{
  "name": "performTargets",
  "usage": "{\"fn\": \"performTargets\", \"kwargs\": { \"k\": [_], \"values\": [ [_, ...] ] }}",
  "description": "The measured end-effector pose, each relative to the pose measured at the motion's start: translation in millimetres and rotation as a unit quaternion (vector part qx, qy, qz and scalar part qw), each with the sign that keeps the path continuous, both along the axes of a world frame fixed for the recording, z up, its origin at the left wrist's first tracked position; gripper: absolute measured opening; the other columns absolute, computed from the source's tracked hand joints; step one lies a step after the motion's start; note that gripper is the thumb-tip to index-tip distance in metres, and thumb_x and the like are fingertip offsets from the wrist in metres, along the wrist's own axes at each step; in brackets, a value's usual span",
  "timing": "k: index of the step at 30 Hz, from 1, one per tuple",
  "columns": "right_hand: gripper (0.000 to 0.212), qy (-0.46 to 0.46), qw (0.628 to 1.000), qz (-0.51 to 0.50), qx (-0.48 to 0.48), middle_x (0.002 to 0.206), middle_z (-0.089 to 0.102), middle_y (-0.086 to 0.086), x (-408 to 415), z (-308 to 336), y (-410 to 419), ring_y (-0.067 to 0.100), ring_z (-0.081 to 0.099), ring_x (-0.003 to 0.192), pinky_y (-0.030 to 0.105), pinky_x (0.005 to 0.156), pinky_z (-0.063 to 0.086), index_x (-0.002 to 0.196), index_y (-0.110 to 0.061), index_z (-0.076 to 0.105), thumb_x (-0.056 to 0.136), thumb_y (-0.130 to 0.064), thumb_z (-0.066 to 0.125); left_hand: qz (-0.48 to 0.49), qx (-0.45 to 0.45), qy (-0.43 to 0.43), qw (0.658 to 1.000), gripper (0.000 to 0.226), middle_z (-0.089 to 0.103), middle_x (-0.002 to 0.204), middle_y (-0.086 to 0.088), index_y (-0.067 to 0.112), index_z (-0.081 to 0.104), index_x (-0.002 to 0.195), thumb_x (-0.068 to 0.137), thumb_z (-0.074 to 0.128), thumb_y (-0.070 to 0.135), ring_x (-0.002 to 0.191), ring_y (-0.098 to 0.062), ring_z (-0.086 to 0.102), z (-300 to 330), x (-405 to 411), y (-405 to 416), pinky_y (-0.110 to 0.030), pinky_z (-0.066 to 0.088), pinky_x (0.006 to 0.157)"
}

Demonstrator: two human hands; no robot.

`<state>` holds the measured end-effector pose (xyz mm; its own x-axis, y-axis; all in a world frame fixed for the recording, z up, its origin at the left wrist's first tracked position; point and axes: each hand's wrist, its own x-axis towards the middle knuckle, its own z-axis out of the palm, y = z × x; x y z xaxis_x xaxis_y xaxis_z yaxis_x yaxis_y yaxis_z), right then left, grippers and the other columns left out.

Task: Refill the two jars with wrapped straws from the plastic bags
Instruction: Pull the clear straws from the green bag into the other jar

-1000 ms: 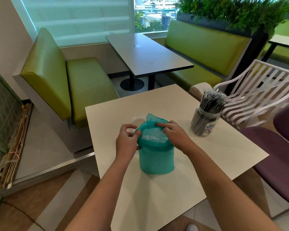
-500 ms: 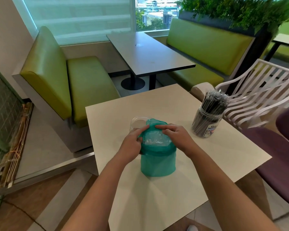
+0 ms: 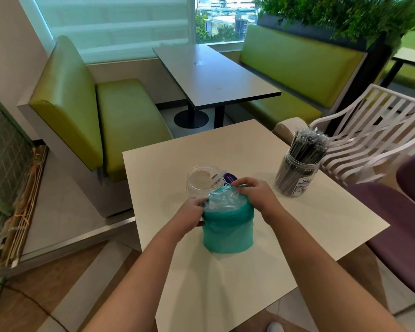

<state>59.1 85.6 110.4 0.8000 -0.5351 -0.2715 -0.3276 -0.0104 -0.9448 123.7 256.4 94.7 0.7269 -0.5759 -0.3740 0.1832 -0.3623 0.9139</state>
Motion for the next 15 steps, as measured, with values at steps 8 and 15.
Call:
{"fn": "performTargets", "kwargs": {
  "k": [8, 15],
  "values": [
    [0.028, 0.037, 0.999, -0.013, -0.004, 0.111, 0.064, 0.014, 5, -1, -1, 0.028, 0.061, 0.100, 0.026, 0.076, 0.054, 0.096, -0.010, 0.074, 0.093, 0.002, 0.049, 0.086, -0.102, -0.140, 0.981, 0.036, 0.058, 0.123, 0.012, 0.030, 0.060, 0.124, 0.100, 0.047, 0.007, 0.105, 0.003, 0.058, -19, -9, 0, -0.012, 0.049, 0.082],
    [0.028, 0.051, 0.994, 0.094, -0.020, 0.106, 0.060, -0.003, -12, 11, -6, 0.012, 0.058, 0.086, 0.023, 0.062, 0.049, 0.119, -0.027, 0.063, 0.098, -0.018, 0.047, 0.005, -0.116, -0.099, 0.988, 0.089, 0.050, 0.131, 0.019, 0.039, 0.036, 0.141, 0.067, 0.082, 0.055, 0.116, 0.003, 0.053, -26, -15, 0, -0.020, 0.052, 0.091]
  ]
}}
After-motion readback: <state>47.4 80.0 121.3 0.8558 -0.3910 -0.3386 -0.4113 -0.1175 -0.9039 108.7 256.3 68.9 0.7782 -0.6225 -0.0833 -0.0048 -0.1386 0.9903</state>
